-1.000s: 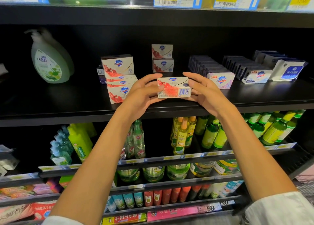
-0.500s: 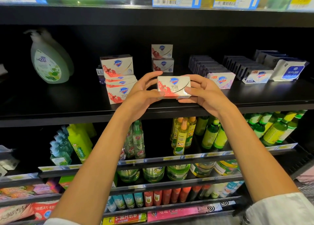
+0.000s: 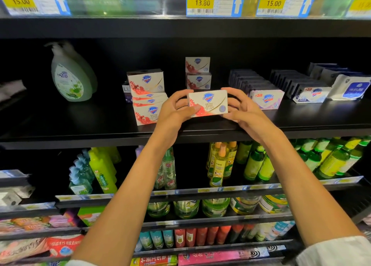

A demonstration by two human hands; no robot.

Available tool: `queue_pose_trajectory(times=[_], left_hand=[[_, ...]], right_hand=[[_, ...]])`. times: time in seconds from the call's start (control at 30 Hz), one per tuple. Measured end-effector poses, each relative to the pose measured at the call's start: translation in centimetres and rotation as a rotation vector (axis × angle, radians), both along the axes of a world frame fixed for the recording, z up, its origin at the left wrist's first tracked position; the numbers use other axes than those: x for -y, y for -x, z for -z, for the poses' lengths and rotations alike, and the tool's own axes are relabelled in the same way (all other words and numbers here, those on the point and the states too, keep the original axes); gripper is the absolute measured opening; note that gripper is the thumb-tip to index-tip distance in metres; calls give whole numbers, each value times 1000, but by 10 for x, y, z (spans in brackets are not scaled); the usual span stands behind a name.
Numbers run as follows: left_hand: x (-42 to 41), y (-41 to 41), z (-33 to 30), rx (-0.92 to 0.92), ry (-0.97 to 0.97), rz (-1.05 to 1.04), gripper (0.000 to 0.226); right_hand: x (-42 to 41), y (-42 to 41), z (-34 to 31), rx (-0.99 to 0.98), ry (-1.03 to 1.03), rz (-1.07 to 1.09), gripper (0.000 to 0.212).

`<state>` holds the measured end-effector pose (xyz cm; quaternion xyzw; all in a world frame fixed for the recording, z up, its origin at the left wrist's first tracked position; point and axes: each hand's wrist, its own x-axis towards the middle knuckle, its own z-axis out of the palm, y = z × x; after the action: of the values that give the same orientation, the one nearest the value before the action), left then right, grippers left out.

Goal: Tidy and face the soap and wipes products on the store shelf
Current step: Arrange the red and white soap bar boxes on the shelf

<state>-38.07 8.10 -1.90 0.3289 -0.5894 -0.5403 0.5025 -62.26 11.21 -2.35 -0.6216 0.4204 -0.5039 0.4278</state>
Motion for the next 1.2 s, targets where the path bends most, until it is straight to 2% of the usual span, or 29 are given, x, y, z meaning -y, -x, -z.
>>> queue_pose_trajectory(times=[0.17, 0.3, 0.4, 0.47, 0.63, 0.9, 1.2], left_hand=[[-14, -11, -9, 0, 76, -142, 47], [-13, -45, -31, 7, 181, -228, 45], [-2, -75, -45, 93, 258, -294, 43], [8, -90, -47, 117, 248, -329, 44], [28, -111, -44, 157, 204, -395, 47], [38, -118, -35, 417, 310, -515, 51], [47, -110, -34, 569, 365, -639, 57]], right_hand=[[-1, -3, 0, -251, 23, 9, 61], [-1, -8, -4, -587, 11, -17, 50], [-3, -13, -6, -786, 27, 25, 56], [-4, -15, -4, -851, 67, 39, 58], [-4, -16, -3, -882, 88, 47, 52], [-4, -16, -2, -829, 67, 69, 50], [-5, -15, -3, -818, 62, 77, 47]])
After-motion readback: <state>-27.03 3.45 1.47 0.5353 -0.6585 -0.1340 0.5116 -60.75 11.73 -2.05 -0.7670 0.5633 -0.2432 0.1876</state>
